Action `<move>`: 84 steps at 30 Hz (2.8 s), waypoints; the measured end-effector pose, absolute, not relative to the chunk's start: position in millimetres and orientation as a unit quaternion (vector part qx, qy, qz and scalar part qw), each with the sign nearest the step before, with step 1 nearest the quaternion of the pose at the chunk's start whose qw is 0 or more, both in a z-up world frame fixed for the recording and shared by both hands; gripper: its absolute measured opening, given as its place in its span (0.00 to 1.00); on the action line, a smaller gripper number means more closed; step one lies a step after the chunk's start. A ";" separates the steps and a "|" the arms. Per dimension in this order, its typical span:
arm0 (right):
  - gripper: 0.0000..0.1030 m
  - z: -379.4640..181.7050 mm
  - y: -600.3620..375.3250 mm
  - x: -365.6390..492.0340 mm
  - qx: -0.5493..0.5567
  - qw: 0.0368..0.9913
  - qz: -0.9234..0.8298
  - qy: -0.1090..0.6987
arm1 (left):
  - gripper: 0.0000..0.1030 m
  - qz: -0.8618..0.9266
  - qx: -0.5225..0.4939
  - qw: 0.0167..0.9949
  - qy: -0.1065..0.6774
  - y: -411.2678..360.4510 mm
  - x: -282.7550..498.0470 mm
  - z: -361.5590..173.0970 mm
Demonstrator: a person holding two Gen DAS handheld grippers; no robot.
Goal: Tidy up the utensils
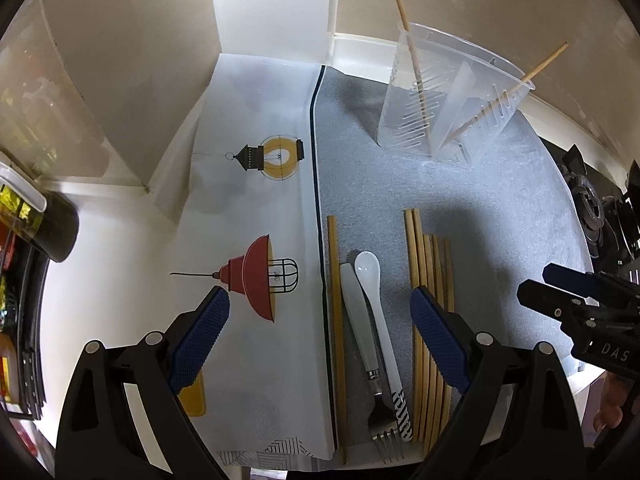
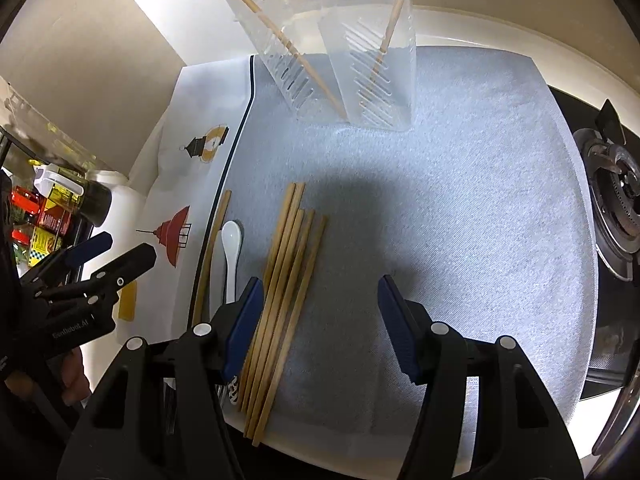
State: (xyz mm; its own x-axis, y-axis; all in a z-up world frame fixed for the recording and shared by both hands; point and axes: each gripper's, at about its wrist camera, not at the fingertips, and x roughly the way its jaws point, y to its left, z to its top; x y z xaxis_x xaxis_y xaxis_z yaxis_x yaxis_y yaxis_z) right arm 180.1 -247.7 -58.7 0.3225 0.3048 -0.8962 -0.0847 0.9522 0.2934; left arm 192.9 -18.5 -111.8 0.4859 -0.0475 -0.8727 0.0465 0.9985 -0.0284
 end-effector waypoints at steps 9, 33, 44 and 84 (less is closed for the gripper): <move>0.58 -67.1 -242.0 183.1 0.094 0.800 0.122 0.580 | 0.86 -0.023 0.000 0.859 0.511 -14.7 195.7 -113.6; 0.09 -135.2 -167.7 205.0 -0.068 0.800 0.122 0.584 | 0.86 -0.007 -0.010 0.857 0.515 3.1 201.6 -119.6; 0.06 -140.1 -231.5 205.1 -0.003 0.791 0.083 0.606 | 0.66 -0.201 0.037 0.816 0.540 -34.9 244.5 -145.3; 0.06 -99.0 -262.6 207.9 0.051 0.820 0.093 0.563 | 0.08 -0.194 0.027 0.855 0.480 -47.9 266.4 -111.0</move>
State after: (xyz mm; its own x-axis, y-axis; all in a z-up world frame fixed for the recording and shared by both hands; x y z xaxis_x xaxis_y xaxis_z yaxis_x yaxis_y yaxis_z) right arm 207.9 -262.6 -99.0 0.3485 0.2111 -0.9132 -0.0953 0.9772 0.1895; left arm 266.4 -47.9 -111.0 0.4642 -0.3071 -0.8308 0.3582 0.9229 -0.1410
